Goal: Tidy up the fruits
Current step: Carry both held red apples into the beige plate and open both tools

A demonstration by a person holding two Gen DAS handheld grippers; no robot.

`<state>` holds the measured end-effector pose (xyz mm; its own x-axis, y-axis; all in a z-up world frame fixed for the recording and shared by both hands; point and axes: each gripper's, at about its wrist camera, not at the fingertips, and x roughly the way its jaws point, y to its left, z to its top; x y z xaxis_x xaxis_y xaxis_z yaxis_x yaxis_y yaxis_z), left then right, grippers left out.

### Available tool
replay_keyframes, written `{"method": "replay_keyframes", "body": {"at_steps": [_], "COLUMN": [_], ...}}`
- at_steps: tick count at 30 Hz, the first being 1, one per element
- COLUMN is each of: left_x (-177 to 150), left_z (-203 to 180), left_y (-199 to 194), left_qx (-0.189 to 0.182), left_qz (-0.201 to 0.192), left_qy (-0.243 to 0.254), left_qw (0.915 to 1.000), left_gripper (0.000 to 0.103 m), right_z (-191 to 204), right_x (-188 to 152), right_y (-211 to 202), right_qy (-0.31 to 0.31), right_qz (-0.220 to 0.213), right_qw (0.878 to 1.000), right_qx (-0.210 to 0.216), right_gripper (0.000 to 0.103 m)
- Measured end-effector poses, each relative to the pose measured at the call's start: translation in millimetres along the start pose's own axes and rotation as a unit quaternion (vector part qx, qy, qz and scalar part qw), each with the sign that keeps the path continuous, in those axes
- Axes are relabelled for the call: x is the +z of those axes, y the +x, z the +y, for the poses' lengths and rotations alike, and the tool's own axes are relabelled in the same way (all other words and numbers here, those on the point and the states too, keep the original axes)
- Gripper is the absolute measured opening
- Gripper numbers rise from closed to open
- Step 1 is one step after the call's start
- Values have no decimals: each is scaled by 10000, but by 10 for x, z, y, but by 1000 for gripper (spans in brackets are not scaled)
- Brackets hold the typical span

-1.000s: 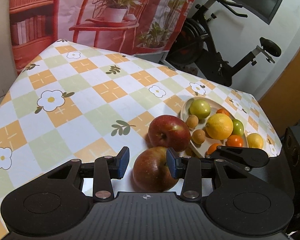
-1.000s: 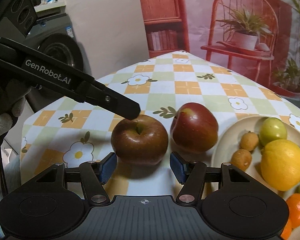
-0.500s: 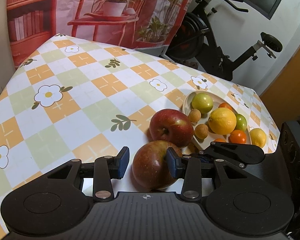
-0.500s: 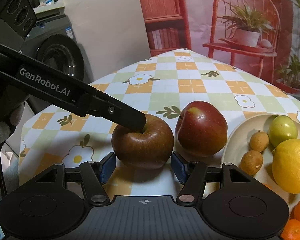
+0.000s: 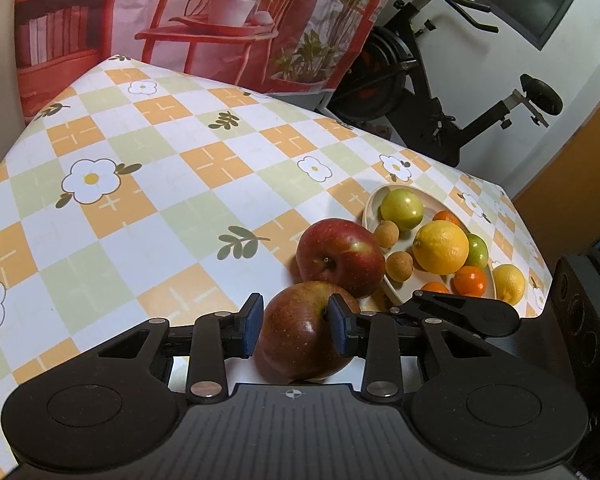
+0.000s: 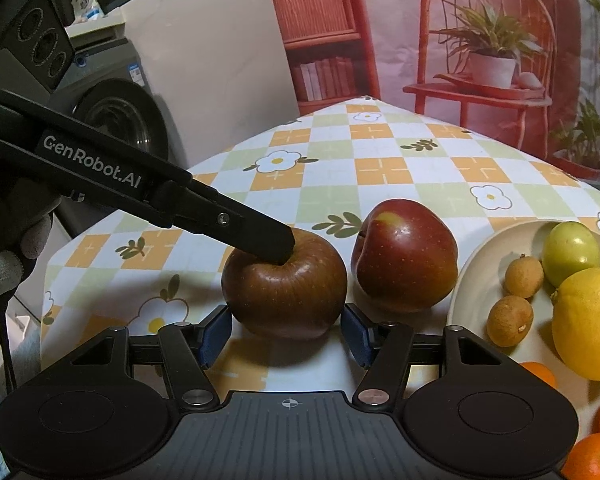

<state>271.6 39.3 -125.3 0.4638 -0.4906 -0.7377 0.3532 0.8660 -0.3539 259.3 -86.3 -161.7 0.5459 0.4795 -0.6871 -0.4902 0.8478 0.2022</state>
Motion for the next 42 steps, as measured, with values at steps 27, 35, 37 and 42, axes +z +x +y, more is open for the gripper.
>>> {"method": "replay_keyframes", "body": {"at_steps": [27, 35, 37, 42], "left_x": [-127, -132, -134, -151], "left_z": [-427, -403, -399, -472], "left_y": [105, 110, 110, 94], "left_qx": [-171, -192, -194, -127], "left_qz": [288, 361, 367, 356], "left_qy": [429, 332, 323, 430], "left_qw": [9985, 9986, 9986, 9984], "left_gripper": [37, 37, 37, 37], "right_z": [-137, -118, -106, -91], "right_x": [-304, -294, -293, -297], "right_y": [-380, -377, -372, -388], "right_qy": [658, 552, 497, 496], "right_qz": [-8, 19, 29, 30], "right_qw": [9978, 9985, 9987, 9987], "right_qx": [-18, -63, -74, -95], "right_gripper": [56, 57, 57, 56]}}
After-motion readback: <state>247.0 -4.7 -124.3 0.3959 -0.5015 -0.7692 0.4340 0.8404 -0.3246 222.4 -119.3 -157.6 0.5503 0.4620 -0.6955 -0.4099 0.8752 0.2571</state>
